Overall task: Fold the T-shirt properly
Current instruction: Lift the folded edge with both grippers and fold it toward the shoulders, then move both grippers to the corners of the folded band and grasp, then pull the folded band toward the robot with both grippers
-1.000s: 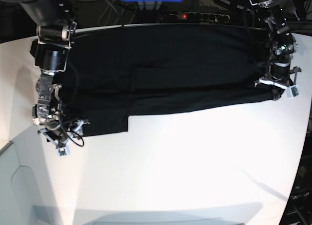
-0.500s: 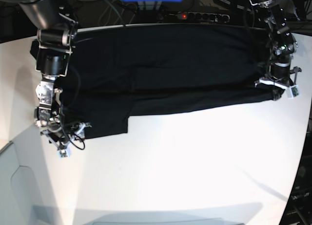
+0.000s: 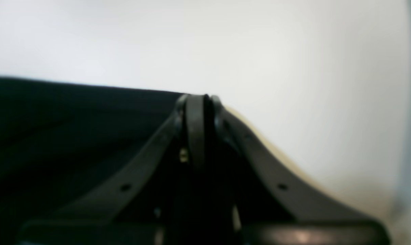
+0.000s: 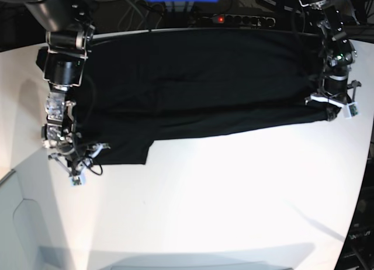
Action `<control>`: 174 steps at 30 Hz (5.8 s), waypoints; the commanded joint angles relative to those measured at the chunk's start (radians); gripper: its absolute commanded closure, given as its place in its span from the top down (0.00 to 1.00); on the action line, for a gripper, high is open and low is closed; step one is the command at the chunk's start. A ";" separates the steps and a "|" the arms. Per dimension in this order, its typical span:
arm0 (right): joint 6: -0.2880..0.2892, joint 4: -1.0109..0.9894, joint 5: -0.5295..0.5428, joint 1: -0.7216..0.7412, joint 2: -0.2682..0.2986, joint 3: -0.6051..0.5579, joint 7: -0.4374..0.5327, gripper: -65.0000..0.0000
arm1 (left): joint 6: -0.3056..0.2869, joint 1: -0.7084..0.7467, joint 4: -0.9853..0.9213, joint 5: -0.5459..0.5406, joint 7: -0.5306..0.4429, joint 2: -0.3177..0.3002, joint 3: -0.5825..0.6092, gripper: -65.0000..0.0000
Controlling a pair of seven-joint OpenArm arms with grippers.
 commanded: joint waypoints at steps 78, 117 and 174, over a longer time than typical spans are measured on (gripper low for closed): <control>0.262 0.965 0.010 -0.883 -0.337 0.365 0.024 0.00 | 0.001 0.189 0.248 -0.006 -0.031 0.026 -0.126 0.00; 0.262 0.836 0.008 -0.756 -0.337 0.365 0.015 0.49 | 0.001 0.188 0.234 -0.006 -0.031 0.026 -0.126 0.00; 0.262 0.954 0.010 -0.909 -0.228 0.451 0.026 0.00 | -0.001 0.218 0.232 -0.007 -0.027 0.090 -0.218 0.00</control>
